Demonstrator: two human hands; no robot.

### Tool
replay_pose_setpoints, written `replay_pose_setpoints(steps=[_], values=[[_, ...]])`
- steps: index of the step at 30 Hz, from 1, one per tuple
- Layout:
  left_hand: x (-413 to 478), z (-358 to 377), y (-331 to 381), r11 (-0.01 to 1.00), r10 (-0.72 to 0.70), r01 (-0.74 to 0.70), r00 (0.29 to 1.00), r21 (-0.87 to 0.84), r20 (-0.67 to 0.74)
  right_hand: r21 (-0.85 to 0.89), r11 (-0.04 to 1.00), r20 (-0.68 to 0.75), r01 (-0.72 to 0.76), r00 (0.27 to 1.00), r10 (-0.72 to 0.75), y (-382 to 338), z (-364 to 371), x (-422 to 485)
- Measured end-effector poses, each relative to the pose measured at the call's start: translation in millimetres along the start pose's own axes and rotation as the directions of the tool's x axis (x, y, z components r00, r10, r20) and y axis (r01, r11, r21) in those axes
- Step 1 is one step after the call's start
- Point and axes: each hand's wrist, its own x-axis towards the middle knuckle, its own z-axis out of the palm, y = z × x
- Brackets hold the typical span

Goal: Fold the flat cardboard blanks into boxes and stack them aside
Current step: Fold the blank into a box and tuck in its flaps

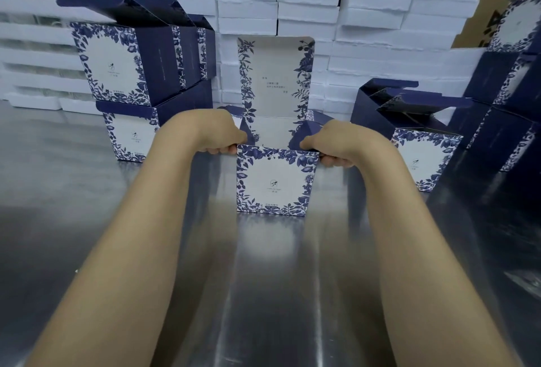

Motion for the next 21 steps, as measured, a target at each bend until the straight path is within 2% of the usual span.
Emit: replay_pose_setpoints(steps=[4,7,9,11,14,16,19,21], values=[[-1,0,4,0.997,0.039,-0.039,0.999,0.065,0.011,-0.122,0.992,-0.040,0.030,0.999,-0.036,-3,3,5],[-2,-1,4,0.991,0.067,-0.070,0.997,0.117,0.035,-0.104,0.994,-0.066,0.040,0.997,-0.047,-3,7,10],[0,1,5,0.985,0.090,-0.084,0.995,0.149,-0.038,-0.053,0.998,-0.077,0.041,0.996,-0.045,1,8,13],[2,1,3,0.991,0.109,-0.103,0.991,0.084,-0.074,0.003,0.999,-0.122,0.044,0.992,-0.043,8,6,14],[2,-3,-2,0.992,0.120,-0.120,0.993,-0.037,-0.010,0.100,0.990,-0.229,0.095,0.971,-0.070,13,0,17],[2,-5,-4,0.990,0.115,-0.118,0.993,-0.078,-0.039,0.131,0.984,-0.263,0.119,0.961,-0.081,13,-3,18],[8,-1,-5,0.983,0.103,-0.116,0.990,-0.142,-0.097,0.128,0.989,-0.201,0.079,0.978,-0.052,13,1,17],[11,2,-5,0.967,0.084,-0.096,0.995,-0.237,-0.060,0.138,0.988,-0.165,0.067,0.985,-0.044,12,5,16]])
